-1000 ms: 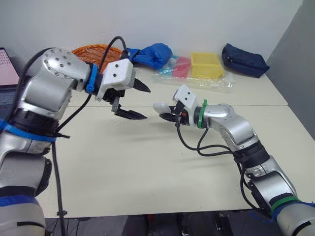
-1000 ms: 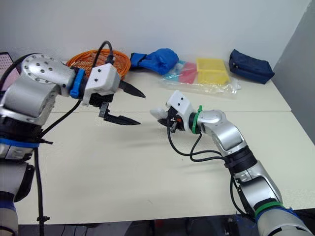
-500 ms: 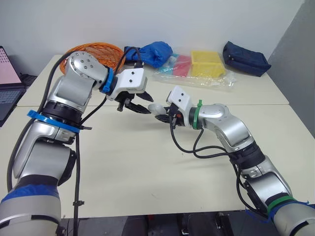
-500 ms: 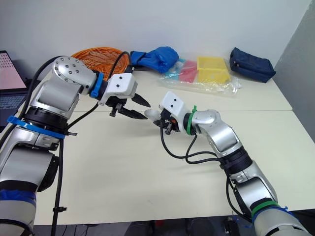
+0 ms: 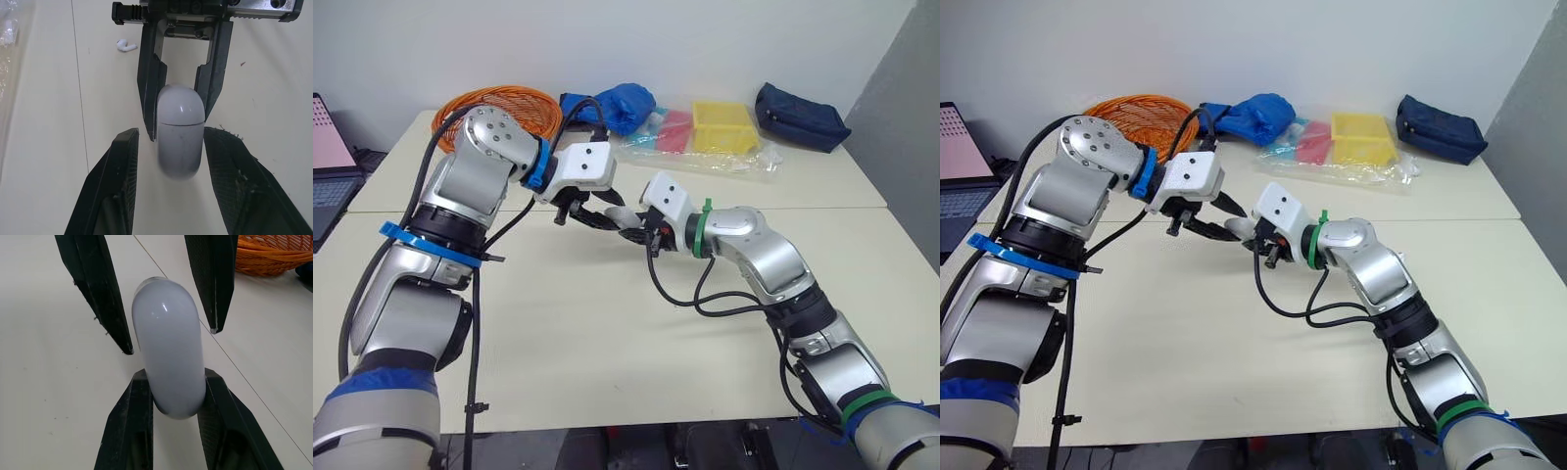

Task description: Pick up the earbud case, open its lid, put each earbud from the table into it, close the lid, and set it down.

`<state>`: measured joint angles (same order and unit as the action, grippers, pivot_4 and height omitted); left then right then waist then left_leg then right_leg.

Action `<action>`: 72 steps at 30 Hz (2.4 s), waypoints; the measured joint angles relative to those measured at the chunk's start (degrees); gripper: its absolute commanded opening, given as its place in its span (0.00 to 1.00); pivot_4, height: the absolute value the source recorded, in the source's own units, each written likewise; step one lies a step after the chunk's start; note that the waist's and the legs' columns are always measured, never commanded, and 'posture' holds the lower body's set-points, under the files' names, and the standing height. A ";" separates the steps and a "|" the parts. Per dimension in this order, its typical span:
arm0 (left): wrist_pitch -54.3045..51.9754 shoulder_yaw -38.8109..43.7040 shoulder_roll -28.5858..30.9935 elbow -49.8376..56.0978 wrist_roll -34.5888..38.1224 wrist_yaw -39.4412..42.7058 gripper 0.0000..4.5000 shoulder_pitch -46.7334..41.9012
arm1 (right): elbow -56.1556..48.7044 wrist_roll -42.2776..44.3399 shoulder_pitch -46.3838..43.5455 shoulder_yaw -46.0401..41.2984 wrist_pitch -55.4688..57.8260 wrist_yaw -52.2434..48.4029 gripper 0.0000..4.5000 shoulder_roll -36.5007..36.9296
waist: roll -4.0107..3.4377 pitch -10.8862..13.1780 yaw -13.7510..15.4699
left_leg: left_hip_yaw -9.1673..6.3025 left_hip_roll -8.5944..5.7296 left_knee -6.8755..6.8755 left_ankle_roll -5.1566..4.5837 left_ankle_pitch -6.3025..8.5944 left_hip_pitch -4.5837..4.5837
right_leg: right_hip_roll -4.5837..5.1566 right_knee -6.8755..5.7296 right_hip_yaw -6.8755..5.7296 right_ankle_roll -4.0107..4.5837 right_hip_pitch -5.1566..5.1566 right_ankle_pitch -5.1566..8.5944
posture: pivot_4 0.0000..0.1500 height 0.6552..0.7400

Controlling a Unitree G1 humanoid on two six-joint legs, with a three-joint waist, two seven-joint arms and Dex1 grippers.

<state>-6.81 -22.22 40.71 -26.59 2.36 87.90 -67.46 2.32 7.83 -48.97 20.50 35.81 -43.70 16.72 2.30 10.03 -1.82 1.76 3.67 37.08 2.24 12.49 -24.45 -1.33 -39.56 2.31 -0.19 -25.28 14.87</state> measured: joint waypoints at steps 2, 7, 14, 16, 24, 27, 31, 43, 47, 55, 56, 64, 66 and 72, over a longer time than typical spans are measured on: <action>0.00 0.07 -0.01 0.00 -0.17 0.00 0.47 0.00 | 0.00 -0.02 0.00 0.00 0.00 -0.01 0.18 -0.01 | 0.00 0.00 -0.01 | 0.00 0.00 0.00 0.00 0.00 0.01 | 0.00 -0.04 0.00 0.00 0.00 0.00 | 1.00 1.00; 0.19 0.13 -0.01 0.02 -0.30 -0.02 0.47 0.75 | 0.00 0.01 -0.02 -0.02 0.02 -0.01 0.18 -0.20 | 0.00 0.00 -0.01 | 0.00 0.00 0.01 0.00 0.00 0.03 | 0.00 -0.08 0.00 0.00 -0.01 0.00 | 1.00 1.00; 0.91 0.21 -0.27 -0.08 -0.61 -0.17 0.47 0.93 | 0.00 0.02 -0.13 -0.05 0.12 0.00 0.18 -0.53 | 0.00 0.00 0.00 | 0.00 -0.01 0.04 0.00 0.00 0.03 | 0.00 -0.11 0.01 0.01 0.00 0.00 | 1.00 1.00; 0.97 0.23 -0.61 -0.26 -0.64 -0.50 0.47 0.93 | 0.00 0.03 -0.14 -0.13 0.33 0.01 0.18 -0.67 | 0.00 0.00 -0.01 | 0.00 0.00 0.05 0.00 0.00 0.03 | 0.00 -0.13 0.01 0.01 -0.01 0.00 | 1.00 1.00; 1.86 0.26 -0.78 -1.02 -0.76 -0.38 0.17 0.91 | 0.06 -0.03 -0.28 -0.73 0.79 0.19 0.18 -0.97 | 0.00 0.00 -0.02 | 0.01 -0.01 0.12 0.00 -0.01 0.07 | 0.00 -0.31 0.02 0.01 -0.02 0.00 | 1.00 1.00; 2.03 0.26 -0.77 -1.02 -0.84 -0.20 0.17 0.91 | 0.06 -0.05 -0.28 -0.73 0.80 0.05 0.18 -0.96 | 0.00 0.00 -0.02 | -0.01 -0.01 0.14 0.00 -0.01 0.08 | 0.00 -0.34 0.01 0.01 -0.02 0.00 | 1.00 1.00; 2.06 0.27 -0.77 -1.02 -0.86 -0.15 0.17 0.91 | 0.06 -0.05 -0.28 -0.73 0.80 0.01 0.18 -0.97 | 0.00 0.00 -0.02 | 0.00 -0.01 0.15 0.00 -0.01 0.08 | 0.00 -0.35 0.01 0.01 -0.02 0.00 | 1.00 1.00; -9.34 6.26 -0.88 2.20 4.54 -0.99 0.17 5.40 | -4.33 2.61 0.40 -3.08 0.71 -5.74 0.85 5.55 | 0.00 0.00 -0.01 | -0.02 -0.02 0.18 0.00 -0.01 0.07 | 0.03 -0.35 -0.01 0.00 0.00 0.00 | 1.00 1.00; -22.25 16.93 -2.20 7.41 15.04 -5.55 0.17 12.80 | -11.27 11.54 2.19 -13.08 2.24 -7.59 1.00 6.59 | 0.00 0.00 -0.23 | -0.09 0.02 0.19 0.00 -0.01 0.08 | 0.03 -0.42 0.00 0.01 0.00 0.00 | 1.00 1.00; -24.87 31.56 -11.47 23.64 23.25 -24.70 0.17 32.44 | -13.82 15.84 4.51 -15.82 -1.02 -12.38 1.00 11.89 | -0.04 -0.03 -0.17 | 0.05 -0.07 0.16 0.00 -0.01 0.61 | 0.16 -0.40 0.17 0.00 0.44 0.00 | 1.00 1.00; -24.46 31.52 -13.44 25.49 23.68 -26.59 0.17 35.33 | -12.93 15.53 4.44 -15.74 -2.17 -12.68 1.00 12.04 | -0.04 -0.03 -0.12 | 0.04 -0.08 0.21 0.00 -0.02 0.57 | 0.18 -0.42 0.18 -0.01 0.46 -0.01 | 1.00 1.00; -13.30 28.79 -20.34 35.31 23.86 -32.41 0.17 44.31 | -5.31 12.46 1.27 -10.77 -7.89 -14.85 1.00 10.35 | -0.02 -0.02 0.02 | -0.08 -0.02 0.46 0.00 -0.02 0.95 | 0.08 -0.41 0.16 -0.21 1.01 0.09 | 1.00 1.00; -12.66 27.97 -20.61 35.51 24.01 -32.97 0.17 44.65 | -4.68 11.52 0.73 -9.83 -8.67 -15.55 1.00 10.35 | -0.02 -0.02 0.02 | -0.08 -0.03 0.47 0.00 -0.02 1.03 | 0.08 -0.40 0.15 -0.22 1.10 0.09 | 1.00 1.00; -12.44 26.86 -20.14 35.79 24.60 -33.49 0.17 44.67 | -2.46 10.57 -0.65 -9.02 -9.09 -15.87 1.00 9.65 | -0.02 -0.02 -0.01 | -0.07 -0.01 0.46 0.00 -0.01 1.03 | 0.07 -0.38 0.14 -0.23 1.09 0.09 | 1.00 1.00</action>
<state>-19.25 4.64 20.57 9.20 26.96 54.41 -22.79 -0.13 18.41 -49.62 11.48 26.72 -59.57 26.38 2.28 10.02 -1.83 1.69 3.66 37.55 2.24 12.47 -23.42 -1.26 -39.94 2.45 -0.42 -24.19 14.96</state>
